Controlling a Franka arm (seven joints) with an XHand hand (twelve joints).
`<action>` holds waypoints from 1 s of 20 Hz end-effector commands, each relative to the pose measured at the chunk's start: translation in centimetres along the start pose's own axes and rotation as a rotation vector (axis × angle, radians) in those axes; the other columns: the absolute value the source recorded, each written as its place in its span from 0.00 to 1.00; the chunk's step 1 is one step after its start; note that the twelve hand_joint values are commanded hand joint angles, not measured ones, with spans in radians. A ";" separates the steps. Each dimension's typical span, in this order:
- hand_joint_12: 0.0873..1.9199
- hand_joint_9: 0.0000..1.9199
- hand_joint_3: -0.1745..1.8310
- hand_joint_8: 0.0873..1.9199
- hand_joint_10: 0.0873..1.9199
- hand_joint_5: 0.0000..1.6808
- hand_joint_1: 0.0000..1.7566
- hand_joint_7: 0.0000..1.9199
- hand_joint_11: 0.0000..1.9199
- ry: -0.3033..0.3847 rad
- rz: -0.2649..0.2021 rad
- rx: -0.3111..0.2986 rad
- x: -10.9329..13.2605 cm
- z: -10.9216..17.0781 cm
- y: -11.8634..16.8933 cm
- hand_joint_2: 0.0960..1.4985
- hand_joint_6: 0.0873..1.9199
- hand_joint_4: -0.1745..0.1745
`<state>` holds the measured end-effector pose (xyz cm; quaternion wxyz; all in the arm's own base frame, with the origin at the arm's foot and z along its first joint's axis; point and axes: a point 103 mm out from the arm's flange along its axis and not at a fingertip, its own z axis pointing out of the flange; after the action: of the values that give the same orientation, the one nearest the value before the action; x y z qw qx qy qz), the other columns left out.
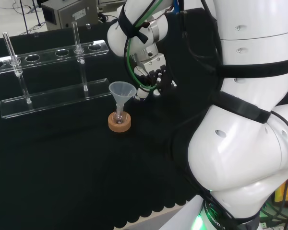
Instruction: Pick up the weighing funnel.
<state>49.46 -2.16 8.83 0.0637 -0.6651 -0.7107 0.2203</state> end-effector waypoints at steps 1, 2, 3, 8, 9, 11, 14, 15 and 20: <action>0.63 0.46 0.41 0.31 0.21 0.38 0.47 0.36 0.34 0.001 0.003 -0.017 0.2 0.7 0.3 0.37 0.00 0.36; 0.63 0.46 0.41 0.31 0.21 0.39 0.47 0.36 0.34 0.002 0.004 -0.017 0.2 0.7 0.4 0.37 0.01 0.36; 0.63 0.46 0.41 0.31 0.21 0.40 0.47 0.36 0.34 0.001 0.005 -0.018 0.2 0.6 0.4 0.37 0.01 0.36; 0.62 0.47 0.42 0.31 0.21 0.41 0.48 0.37 0.35 0.002 0.003 -0.010 0.2 0.7 0.6 0.37 0.03 0.36; 0.61 0.47 0.42 0.31 0.20 0.42 0.48 0.37 0.35 0.004 0.002 -0.007 0.1 0.7 0.8 0.37 0.03 0.36; 0.61 0.48 0.42 0.31 0.20 0.42 0.48 0.37 0.36 0.005 0.001 -0.009 0.0 0.8 1.1 0.37 0.04 0.36; 0.61 0.49 0.42 0.30 0.19 0.42 0.48 0.38 0.36 0.005 -0.004 -0.024 0.1 1.0 1.2 0.37 0.08 0.37; 0.60 0.49 0.42 0.30 0.18 0.41 0.48 0.38 0.36 0.005 -0.007 -0.027 0.2 1.0 1.2 0.37 0.12 0.38; 0.60 0.51 0.42 0.29 0.16 0.39 0.49 0.40 0.37 0.004 -0.016 -0.023 0.4 0.9 1.4 0.37 0.26 0.39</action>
<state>50.24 -2.11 7.44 0.0578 -0.6633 -0.7161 0.2095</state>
